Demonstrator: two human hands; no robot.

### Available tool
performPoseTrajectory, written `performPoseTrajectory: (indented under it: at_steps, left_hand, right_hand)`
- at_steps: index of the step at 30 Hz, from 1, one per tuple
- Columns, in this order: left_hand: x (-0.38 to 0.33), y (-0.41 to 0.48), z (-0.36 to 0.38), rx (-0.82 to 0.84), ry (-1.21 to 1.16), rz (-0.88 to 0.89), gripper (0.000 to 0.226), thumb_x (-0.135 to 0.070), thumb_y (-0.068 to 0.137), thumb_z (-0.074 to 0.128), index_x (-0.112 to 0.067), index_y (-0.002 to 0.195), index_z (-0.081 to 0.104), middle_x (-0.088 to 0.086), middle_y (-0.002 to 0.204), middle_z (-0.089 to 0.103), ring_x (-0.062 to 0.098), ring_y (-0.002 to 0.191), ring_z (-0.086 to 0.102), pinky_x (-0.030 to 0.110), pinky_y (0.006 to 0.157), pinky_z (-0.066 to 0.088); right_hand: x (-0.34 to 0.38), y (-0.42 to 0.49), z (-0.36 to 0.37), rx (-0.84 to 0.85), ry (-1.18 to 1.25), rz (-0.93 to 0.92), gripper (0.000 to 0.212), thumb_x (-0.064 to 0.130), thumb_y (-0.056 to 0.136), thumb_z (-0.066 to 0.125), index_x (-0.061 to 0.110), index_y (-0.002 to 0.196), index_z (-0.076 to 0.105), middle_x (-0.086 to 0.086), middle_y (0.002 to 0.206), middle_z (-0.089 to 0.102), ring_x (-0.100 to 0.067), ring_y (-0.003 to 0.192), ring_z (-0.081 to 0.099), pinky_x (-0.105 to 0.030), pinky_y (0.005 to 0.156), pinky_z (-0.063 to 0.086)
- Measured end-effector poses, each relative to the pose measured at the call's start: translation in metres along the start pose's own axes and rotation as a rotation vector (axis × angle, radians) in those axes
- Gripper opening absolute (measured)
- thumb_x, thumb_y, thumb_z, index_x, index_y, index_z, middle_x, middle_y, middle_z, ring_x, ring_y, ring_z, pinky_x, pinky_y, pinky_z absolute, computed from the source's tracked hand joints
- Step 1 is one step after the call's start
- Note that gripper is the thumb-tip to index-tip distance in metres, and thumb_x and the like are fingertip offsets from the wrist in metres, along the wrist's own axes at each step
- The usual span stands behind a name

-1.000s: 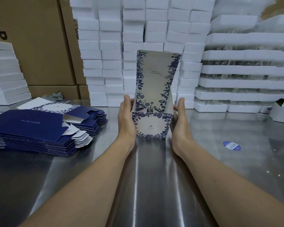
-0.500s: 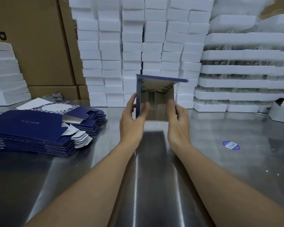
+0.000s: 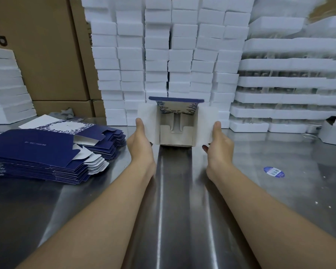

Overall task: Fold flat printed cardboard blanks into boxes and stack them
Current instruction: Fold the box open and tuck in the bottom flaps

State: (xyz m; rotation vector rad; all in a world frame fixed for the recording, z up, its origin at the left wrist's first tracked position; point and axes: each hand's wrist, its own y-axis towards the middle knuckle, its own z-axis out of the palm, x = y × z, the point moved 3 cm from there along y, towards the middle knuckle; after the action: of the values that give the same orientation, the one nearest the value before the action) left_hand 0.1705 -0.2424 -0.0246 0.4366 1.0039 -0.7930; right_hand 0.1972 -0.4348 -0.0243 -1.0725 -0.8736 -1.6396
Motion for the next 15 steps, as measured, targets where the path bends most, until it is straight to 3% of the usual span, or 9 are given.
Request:
performPoseTrajectory:
  at_steps: [1, 3, 7, 11, 15]
  left_hand:
    - [-0.001, 0.001, -0.001, -0.008, -0.046, -0.023, 0.038, -0.057, 0.099, 0.065, -0.022, 0.086, 0.059, -0.002, 0.092, 0.062, 0.018, 0.087, 0.059, 0.035, 0.089, 0.054]
    - [0.001, 0.002, -0.001, 0.015, -0.111, -0.079, 0.029, -0.052, 0.097, 0.070, -0.023, 0.095, 0.066, -0.003, 0.096, 0.066, 0.016, 0.088, 0.062, 0.033, 0.084, 0.057]
    - [0.003, 0.000, 0.000, 0.021, -0.153, -0.108, 0.015, -0.041, 0.098, 0.072, -0.027, 0.095, 0.068, -0.006, 0.092, 0.069, 0.013, 0.081, 0.060, 0.027, 0.071, 0.054]
    - [0.001, -0.003, -0.002, -0.005, -0.110, -0.035, 0.021, -0.041, 0.103, 0.067, -0.025, 0.089, 0.063, -0.002, 0.097, 0.059, 0.015, 0.085, 0.053, 0.031, 0.085, 0.057]
    - [-0.001, -0.009, 0.002, 0.045, 0.079, 0.166, 0.036, -0.036, 0.108, 0.059, -0.014, 0.080, 0.051, -0.006, 0.072, 0.035, 0.010, 0.066, 0.036, 0.032, 0.075, 0.053]
  right_hand:
    - [-0.001, 0.002, -0.001, -0.014, 0.068, 0.052, 0.046, 0.050, 0.104, 0.059, 0.023, 0.069, 0.045, 0.011, 0.065, 0.044, -0.007, 0.058, 0.044, -0.025, 0.066, 0.050]
    - [-0.004, 0.003, -0.002, -0.030, 0.170, 0.162, 0.031, 0.046, 0.102, 0.064, 0.022, 0.083, 0.063, 0.004, 0.082, 0.059, -0.014, 0.075, 0.054, -0.025, 0.065, 0.054]
    - [-0.004, 0.006, -0.004, -0.005, 0.229, 0.198, 0.021, 0.041, 0.102, 0.067, 0.022, 0.092, 0.066, 0.000, 0.098, 0.068, -0.018, 0.082, 0.060, -0.026, 0.062, 0.055]
    - [0.003, 0.005, -0.013, -0.139, -0.091, -0.148, 0.011, 0.036, 0.102, 0.063, 0.029, 0.107, 0.057, 0.006, 0.097, 0.060, -0.011, 0.074, 0.057, -0.035, 0.070, 0.055]
    - [0.013, 0.000, -0.018, -0.273, -0.571, -0.591, 0.018, 0.011, 0.100, 0.058, 0.027, 0.106, 0.062, 0.006, 0.105, 0.051, -0.022, 0.096, 0.058, -0.036, 0.077, 0.045]
